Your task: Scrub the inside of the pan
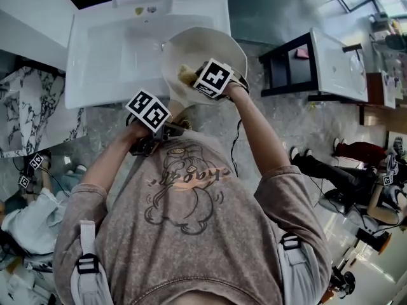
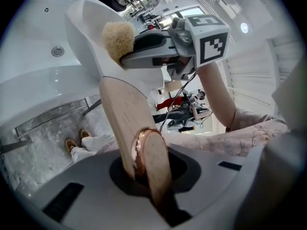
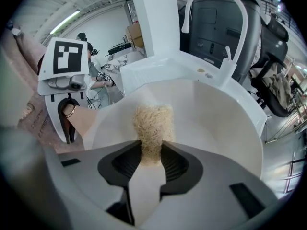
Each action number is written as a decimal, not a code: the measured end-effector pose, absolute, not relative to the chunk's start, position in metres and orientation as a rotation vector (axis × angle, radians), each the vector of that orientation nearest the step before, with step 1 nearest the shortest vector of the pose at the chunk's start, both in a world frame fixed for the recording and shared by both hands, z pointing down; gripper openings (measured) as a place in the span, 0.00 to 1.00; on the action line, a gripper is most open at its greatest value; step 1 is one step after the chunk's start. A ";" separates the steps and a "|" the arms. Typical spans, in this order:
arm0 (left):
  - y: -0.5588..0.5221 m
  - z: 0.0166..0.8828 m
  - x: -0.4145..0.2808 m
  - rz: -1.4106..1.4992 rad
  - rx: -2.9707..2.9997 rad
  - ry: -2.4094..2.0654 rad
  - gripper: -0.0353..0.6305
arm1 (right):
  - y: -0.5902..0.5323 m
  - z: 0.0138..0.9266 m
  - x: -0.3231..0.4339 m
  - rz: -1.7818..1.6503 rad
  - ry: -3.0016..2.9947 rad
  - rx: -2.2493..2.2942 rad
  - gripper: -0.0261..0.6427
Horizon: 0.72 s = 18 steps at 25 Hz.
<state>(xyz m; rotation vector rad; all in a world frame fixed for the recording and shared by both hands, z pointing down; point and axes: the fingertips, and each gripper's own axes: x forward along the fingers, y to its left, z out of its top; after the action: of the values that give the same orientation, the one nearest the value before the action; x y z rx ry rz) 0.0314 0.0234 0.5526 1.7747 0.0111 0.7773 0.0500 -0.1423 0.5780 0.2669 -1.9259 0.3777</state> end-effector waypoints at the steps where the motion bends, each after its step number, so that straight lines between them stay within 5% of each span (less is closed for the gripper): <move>1: 0.022 0.552 0.029 0.767 1.768 -0.004 0.11 | -0.145 0.572 0.048 0.364 -1.940 0.275 0.25; 18: -0.036 0.548 -0.049 0.560 1.677 -0.430 0.12 | -0.169 0.505 0.071 0.366 -2.261 0.722 0.25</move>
<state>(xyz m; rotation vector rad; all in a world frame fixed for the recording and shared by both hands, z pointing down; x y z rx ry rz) -0.0492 -0.0356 0.5484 1.6769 -0.4296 0.5601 0.0714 -0.1691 0.5050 0.7220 -2.2607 0.3661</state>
